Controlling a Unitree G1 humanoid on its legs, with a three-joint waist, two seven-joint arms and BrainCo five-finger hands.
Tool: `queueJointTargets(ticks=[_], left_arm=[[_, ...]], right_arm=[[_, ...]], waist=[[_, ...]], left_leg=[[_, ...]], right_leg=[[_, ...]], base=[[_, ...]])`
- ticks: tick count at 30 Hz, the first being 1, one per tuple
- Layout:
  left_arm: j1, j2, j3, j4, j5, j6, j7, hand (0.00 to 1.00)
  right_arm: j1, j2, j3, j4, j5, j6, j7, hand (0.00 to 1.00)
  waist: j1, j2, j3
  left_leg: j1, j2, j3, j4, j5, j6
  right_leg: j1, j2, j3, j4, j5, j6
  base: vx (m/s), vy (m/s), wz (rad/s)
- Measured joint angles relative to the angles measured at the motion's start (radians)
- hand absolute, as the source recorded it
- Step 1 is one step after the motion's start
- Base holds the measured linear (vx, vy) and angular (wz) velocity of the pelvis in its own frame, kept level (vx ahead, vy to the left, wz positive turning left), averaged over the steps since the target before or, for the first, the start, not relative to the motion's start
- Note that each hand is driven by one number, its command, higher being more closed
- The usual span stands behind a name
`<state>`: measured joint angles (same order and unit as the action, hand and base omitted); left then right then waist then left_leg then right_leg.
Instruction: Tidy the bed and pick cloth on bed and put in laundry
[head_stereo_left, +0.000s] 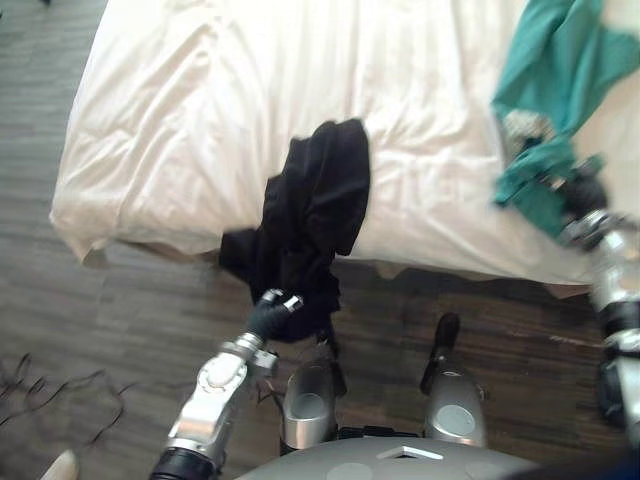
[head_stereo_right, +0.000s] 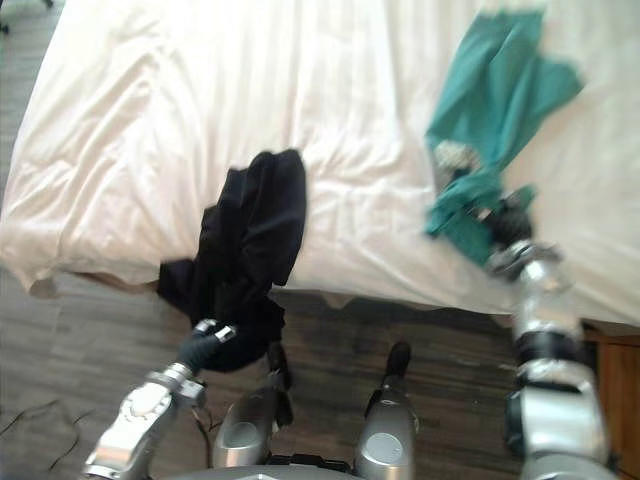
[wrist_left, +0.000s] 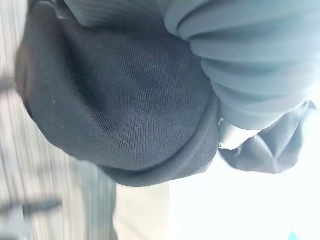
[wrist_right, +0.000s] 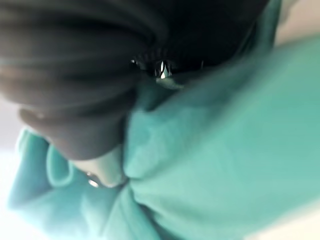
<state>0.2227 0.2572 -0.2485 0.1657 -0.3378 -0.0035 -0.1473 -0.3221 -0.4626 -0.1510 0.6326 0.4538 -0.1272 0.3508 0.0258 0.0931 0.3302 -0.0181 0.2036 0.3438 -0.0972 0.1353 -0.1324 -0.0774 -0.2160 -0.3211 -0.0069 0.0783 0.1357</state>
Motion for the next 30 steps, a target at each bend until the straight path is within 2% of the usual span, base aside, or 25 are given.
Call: queueJointTargets(ticks=[2, 4, 10, 17, 30], left_arm=[[0.005, -0.025, -0.016, 0.07, -0.047, -0.008, -0.001, 1.0], [0.006, -0.034, -0.017, 0.12, -0.047, -0.023, -0.001, 1.0], [0.029, -0.067, -0.018, 0.222, -0.085, -0.096, -0.001, 1.0], [0.03, -0.078, -0.018, 0.274, -0.086, -0.122, 0.001, 1.0], [0.035, -0.079, -0.019, 0.29, -0.124, -0.132, 0.013, 1.0]], right_arm=[[0.145, 0.122, 0.05, -0.034, 0.029, -0.001, 0.004, 1.0], [0.219, 0.189, 0.085, -0.034, 0.033, 0.0, 0.006, 1.0], [0.338, 0.311, 0.181, -0.017, 0.077, 0.003, 0.016, 1.0], [0.358, 0.349, 0.212, 0.044, 0.173, -0.006, -0.018, 1.0], [0.396, 0.377, 0.204, 0.059, 0.211, -0.023, -0.038, 1.0]], waist=[[-0.01, -0.028, -0.083], [-0.012, -0.036, -0.123], [-0.027, -0.033, -0.211], [-0.035, -0.049, -0.234], [-0.045, -0.06, -0.242]], left_leg=[[0.023, -0.001, 0.0, 0.0, -0.016, -0.003], [0.05, -0.002, 0.0, 0.0, -0.029, -0.005], [0.089, -0.006, 0.01, -0.001, -0.048, -0.012], [0.151, -0.004, 0.06, -0.003, -0.066, -0.021], [0.158, -0.004, 0.063, -0.006, -0.073, -0.025]], right_leg=[[0.04, 0.002, -0.009, -0.028, -0.001, 0.006], [0.075, 0.003, -0.013, -0.049, -0.001, 0.011], [0.128, 0.005, -0.012, -0.087, 0.008, 0.021], [0.153, 0.008, 0.034, -0.089, 0.01, 0.021], [0.154, 0.008, 0.043, -0.089, 0.01, 0.02]], base=[[0.1, -0.02, 0.04], [0.08, -0.015, -0.01], [0.04, -0.008, -0.03], [0.0, 0.002, -0.18], [0.0, 0.0, -0.02]])
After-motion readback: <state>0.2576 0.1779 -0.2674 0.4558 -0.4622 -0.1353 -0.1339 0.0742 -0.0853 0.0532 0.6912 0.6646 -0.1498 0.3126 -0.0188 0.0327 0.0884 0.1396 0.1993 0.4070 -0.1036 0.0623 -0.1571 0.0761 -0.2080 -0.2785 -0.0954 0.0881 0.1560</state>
